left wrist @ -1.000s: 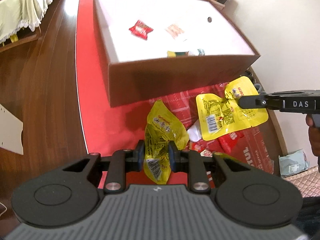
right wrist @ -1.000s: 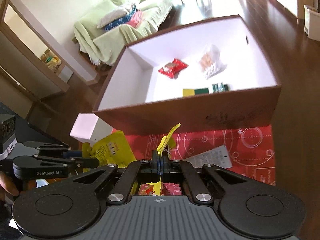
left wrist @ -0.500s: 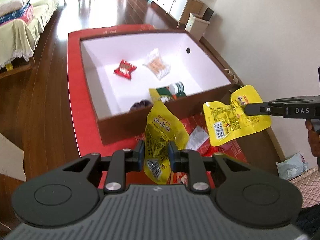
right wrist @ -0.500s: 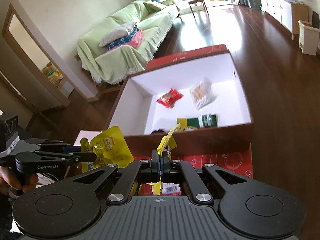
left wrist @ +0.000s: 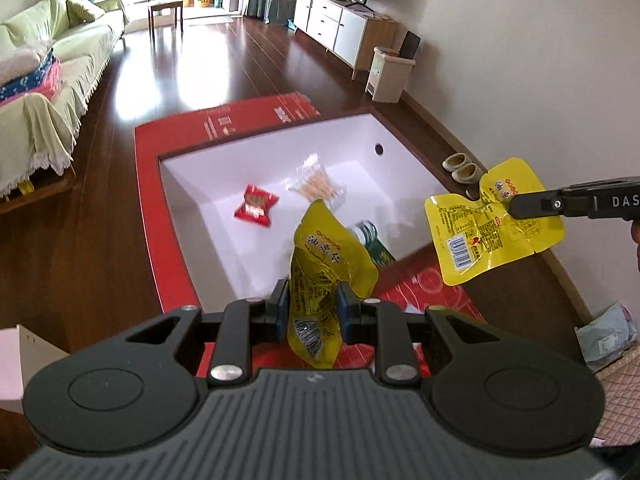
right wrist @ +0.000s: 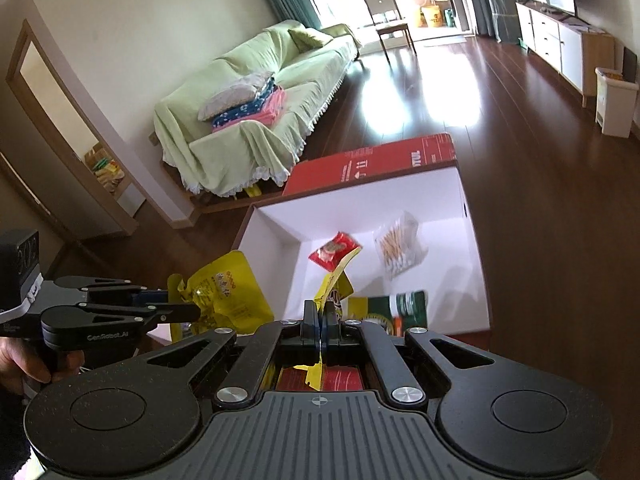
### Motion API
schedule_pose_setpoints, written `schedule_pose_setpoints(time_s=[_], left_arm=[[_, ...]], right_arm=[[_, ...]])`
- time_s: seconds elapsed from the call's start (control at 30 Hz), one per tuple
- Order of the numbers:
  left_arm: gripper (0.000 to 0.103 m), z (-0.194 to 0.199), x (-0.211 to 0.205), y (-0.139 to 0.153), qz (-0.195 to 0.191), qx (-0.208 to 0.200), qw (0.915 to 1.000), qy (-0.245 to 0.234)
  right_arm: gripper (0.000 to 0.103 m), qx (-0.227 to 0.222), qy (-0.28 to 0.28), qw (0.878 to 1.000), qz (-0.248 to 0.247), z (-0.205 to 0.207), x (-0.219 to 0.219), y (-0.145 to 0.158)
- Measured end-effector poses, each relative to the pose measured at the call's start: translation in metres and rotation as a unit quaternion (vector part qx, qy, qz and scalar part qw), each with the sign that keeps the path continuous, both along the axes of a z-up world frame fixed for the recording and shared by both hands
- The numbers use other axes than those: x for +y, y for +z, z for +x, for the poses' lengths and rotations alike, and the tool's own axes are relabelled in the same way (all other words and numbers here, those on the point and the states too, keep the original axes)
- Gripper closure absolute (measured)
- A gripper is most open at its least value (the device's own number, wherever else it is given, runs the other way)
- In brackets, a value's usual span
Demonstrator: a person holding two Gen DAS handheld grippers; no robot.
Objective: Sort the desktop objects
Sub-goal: 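Carry both yellow snack packets over the white box with both tools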
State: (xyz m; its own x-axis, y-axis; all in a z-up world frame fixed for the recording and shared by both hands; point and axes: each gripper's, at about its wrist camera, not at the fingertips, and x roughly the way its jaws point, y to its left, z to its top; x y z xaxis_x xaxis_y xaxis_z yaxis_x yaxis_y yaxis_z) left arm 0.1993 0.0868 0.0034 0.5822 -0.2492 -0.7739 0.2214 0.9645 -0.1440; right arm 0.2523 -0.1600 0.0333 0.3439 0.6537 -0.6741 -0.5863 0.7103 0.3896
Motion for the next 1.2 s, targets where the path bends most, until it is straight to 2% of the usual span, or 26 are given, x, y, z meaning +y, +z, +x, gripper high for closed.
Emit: schedule_pose_setpoints(time_s=[0.23,0.43,0.9,1.2], left_arm=[[0.083,0.03,-0.005,0.005,0.014,-0.003,0.9999,-0.002],[0.083,0.053,-0.009,-0.003,0.029,0.008,0.9995,0.005],[0.083,0.085,-0.004,-0.049,0.026,0.067,0.9965,0.043],[0.083,0.104,0.003,-0.073,0.033,0.101,0.9908,0.084]], right_arm=[[0.103,0.001,-0.004,1.0,-0.008,0.026,0.016,-0.006],[0.103,0.021,-0.012,1.0,-0.014,0.048,0.029,-0.023],[0.103,0.06,-0.01,0.997,-0.049,0.082,0.057,-0.065],[0.103,0.08,-0.013,0.995,-0.059,0.102,0.077,-0.09]])
